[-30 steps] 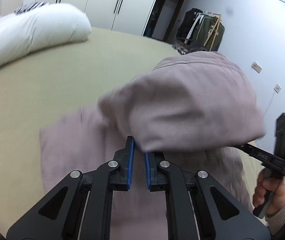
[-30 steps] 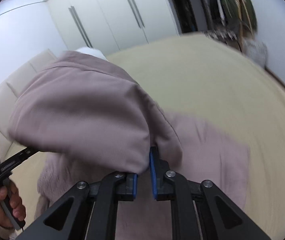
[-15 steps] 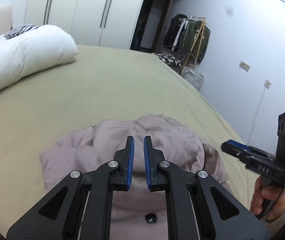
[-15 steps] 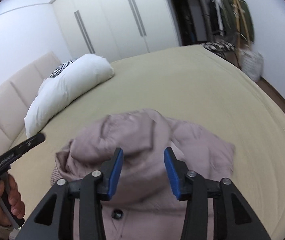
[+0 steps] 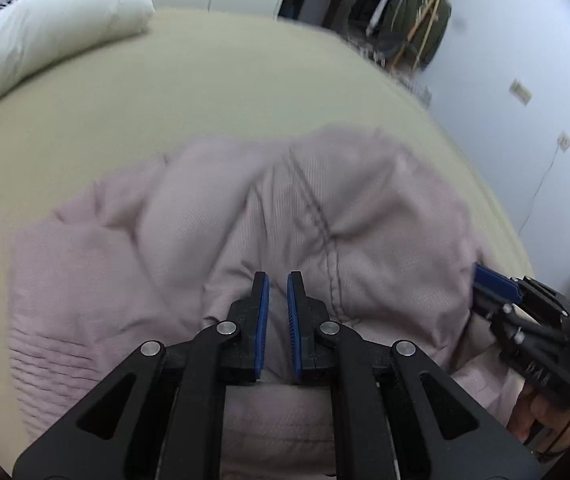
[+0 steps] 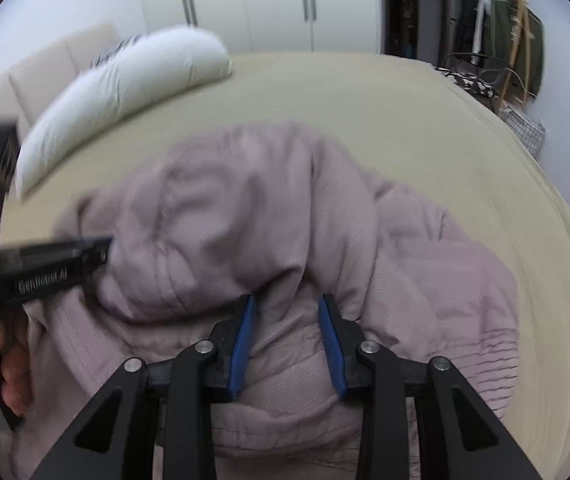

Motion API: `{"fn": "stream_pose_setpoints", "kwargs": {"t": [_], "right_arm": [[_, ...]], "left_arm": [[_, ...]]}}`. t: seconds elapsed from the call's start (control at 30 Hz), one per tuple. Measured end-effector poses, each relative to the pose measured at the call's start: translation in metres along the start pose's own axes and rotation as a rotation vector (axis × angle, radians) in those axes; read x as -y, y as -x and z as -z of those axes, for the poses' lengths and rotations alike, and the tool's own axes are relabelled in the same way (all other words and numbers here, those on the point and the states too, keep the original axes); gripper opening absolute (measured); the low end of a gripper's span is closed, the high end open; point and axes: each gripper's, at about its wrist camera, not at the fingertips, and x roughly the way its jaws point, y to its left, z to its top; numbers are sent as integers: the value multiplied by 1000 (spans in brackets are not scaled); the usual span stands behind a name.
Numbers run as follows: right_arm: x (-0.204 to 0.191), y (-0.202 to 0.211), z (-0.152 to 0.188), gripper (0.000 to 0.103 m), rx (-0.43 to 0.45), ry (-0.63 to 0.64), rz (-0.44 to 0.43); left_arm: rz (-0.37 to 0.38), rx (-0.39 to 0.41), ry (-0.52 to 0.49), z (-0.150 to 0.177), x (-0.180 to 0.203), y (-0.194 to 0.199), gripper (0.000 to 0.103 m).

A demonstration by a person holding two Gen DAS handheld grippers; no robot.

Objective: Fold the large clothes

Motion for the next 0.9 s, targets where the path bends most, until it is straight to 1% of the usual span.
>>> {"fn": "stream_pose_setpoints", "kwargs": {"t": [0.07, 0.13, 0.17, 0.2, 0.27, 0.3, 0.33, 0.37, 0.43, 0.5, 0.57, 0.63, 0.67, 0.7, 0.73, 0.8, 0.83, 0.87, 0.9], "right_arm": [[1, 12, -23, 36, 66, -31, -16], [-5, 7, -44, 36, 81, -22, -25], [-10, 0, -51, 36, 80, -2, -15], [-15, -11, -55, 36, 73, 13, -12], [-18, -42, -54, 36, -1, 19, -8], [-23, -62, -54, 36, -42, 24, 9], [-20, -78, -51, 36, -79, 30, 27], [-19, -89, -43, 36, -96, 41, 44], [-18, -98, -25, 36, -64, 64, 54], [-22, -99, -17, 37, -49, 75, 74], [-26, -98, -12, 37, -53, 92, 91], [-26, -98, -18, 38, -75, 100, 91], [-33, -99, -27, 38, -94, 95, 90], [-25, -98, -27, 38, -103, 72, 87], [-22, -82, -32, 38, -90, 12, 62], [-28, -56, -39, 38, -25, -53, -8], [-35, -46, -38, 38, 4, -40, -25], [-45, -44, -34, 38, 4, -8, -31], [-56, -50, -29, 38, -23, 33, -33]], "left_arm": [[20, 65, 15, -13, 1, 18, 9], [53, 107, 6, -29, 9, 25, 9], [48, 110, -17, -35, 15, 23, 9], [41, 104, -38, -40, 18, 19, 9], [16, 53, -64, -42, 20, -2, 9], [-5, 23, -61, -40, 20, -17, 9], [-25, -4, -54, -36, 21, -29, 9], [-38, -46, -39, -30, 14, -45, 9], [-22, -68, -15, -20, 2, -57, 9], [-20, -65, -22, -19, 1, -66, 9], [-27, -79, -27, -21, 0, -71, 9], [-19, -87, -3, -26, 0, -73, 9], [-14, -85, 16, -28, 0, -67, 9], [-13, -67, 29, -30, 2, -59, 9], [-16, -25, 30, -30, 4, -43, 9], [-38, 59, 13, -23, 6, -15, 9], [-58, 94, 11, -20, 4, -3, 9], [-70, 107, 17, -16, 3, 2, 9], [-85, 106, 20, -10, 1, 3, 9]]}}
